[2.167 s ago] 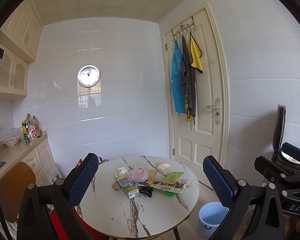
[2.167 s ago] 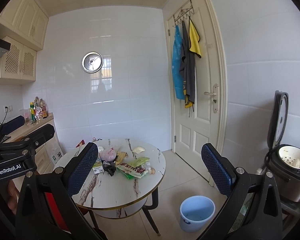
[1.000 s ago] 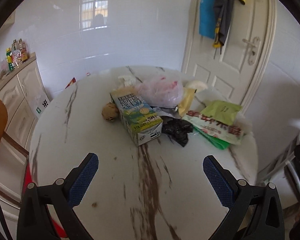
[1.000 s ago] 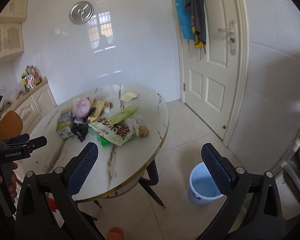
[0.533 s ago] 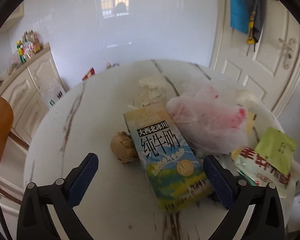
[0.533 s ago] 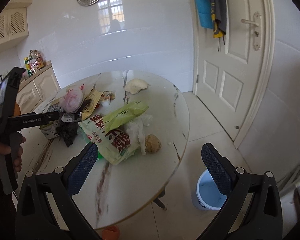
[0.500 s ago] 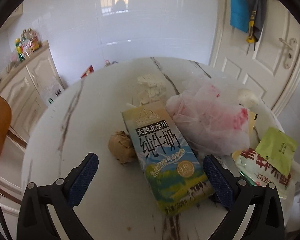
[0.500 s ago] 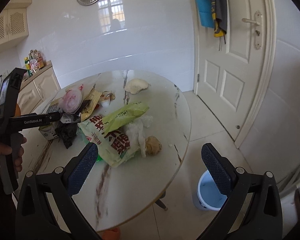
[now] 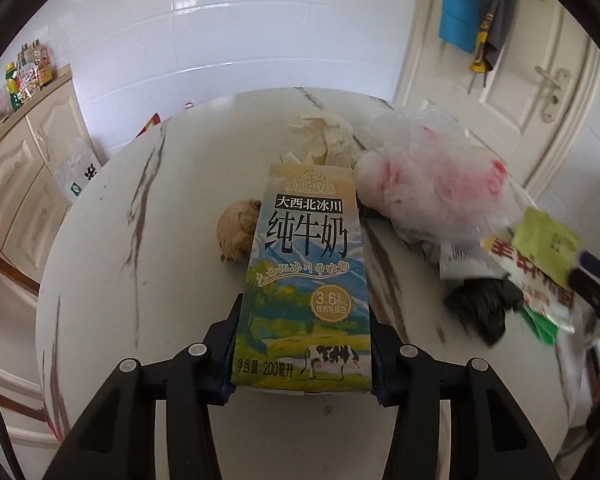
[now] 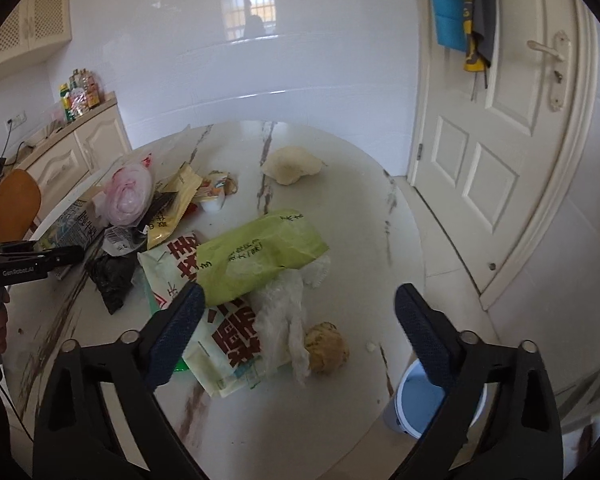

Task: Collect trash
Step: 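Carry the milk carton and plastic to the blue bucket and release both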

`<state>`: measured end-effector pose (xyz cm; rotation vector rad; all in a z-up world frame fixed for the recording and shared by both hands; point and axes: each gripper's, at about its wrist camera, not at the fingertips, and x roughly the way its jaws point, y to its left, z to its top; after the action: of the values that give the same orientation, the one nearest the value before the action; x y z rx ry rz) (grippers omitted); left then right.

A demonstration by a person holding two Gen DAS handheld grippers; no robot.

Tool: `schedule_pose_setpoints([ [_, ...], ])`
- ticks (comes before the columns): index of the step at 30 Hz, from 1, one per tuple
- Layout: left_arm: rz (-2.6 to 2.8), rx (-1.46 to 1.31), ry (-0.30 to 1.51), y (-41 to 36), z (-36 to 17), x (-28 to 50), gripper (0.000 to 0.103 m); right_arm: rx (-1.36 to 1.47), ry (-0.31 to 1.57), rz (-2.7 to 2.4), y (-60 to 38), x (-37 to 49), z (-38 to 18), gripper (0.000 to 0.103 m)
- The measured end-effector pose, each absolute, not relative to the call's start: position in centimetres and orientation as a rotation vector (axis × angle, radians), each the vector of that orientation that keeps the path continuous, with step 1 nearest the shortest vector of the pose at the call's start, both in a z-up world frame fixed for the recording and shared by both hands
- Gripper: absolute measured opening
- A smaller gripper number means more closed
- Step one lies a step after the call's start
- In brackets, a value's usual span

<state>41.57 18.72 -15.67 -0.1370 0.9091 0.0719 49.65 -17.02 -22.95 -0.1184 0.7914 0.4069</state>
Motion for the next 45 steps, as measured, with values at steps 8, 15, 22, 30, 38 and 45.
schedule_pose_setpoints([
  [8,0.019,-0.15,0.852,19.1,-13.2,36.4,0.046,-0.179,0.833,0.491,-15.7,49.5,-23.4,0.028],
  [15,-0.021,-0.172,0.835,19.4,-12.4,32.4,0.046,-0.114,0.808,0.605,-14.9,47.9,-21.5,0.024],
  [22,-0.045,-0.177,0.842,19.0,-12.4,30.2,0.046,-0.146,0.836,0.566,-14.7,46.7,-23.0,0.053],
  [30,-0.093,-0.169,0.828,17.7,-11.5,29.5,0.046,-0.032,0.814,0.572,-16.8,46.9,-22.5,0.016],
  [38,-0.104,-0.158,0.828,16.9,-11.4,28.9,0.046,0.02,0.807,0.547,-16.8,48.7,-22.4,0.04],
  [45,-0.132,-0.169,0.803,16.2,-10.8,29.0,0.045,0.04,0.81,0.542,-17.2,49.1,-23.4,0.015],
])
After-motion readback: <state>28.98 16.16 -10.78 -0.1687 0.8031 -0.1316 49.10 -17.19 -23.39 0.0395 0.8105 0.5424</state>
